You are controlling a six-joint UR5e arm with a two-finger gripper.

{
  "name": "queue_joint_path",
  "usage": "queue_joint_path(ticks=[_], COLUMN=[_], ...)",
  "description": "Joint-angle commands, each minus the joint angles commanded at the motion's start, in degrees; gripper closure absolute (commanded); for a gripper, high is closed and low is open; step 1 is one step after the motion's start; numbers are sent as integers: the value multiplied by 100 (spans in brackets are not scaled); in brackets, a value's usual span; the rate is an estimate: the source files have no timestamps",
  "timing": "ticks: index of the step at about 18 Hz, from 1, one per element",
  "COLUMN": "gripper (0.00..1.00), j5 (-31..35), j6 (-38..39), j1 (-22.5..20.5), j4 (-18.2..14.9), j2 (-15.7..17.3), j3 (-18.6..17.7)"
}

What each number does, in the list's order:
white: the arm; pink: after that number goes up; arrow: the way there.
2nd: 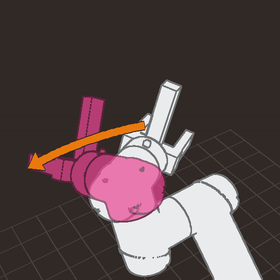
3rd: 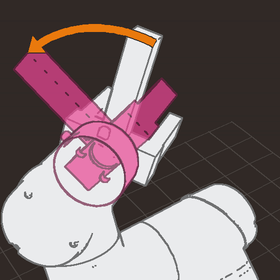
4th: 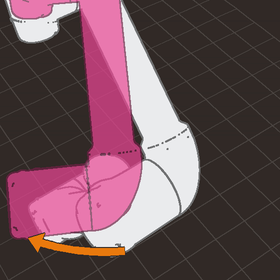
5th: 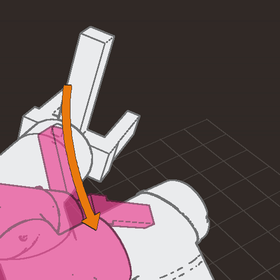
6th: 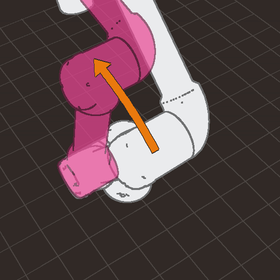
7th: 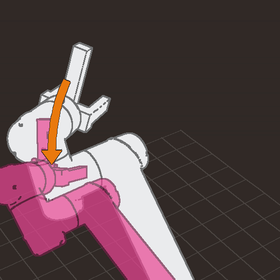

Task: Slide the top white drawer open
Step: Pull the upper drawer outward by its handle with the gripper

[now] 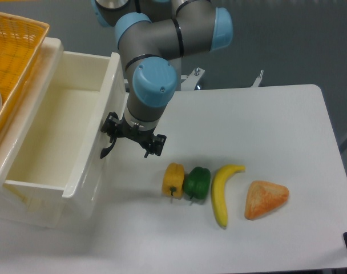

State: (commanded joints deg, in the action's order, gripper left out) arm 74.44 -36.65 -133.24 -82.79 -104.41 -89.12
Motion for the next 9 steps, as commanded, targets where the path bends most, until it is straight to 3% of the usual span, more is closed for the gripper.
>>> queue_joint_path(ticks=[9], gripper=[0], j5=[-9], j6=[-167], j1=[-228], j4=[-123], j2=[0], j3=[79])
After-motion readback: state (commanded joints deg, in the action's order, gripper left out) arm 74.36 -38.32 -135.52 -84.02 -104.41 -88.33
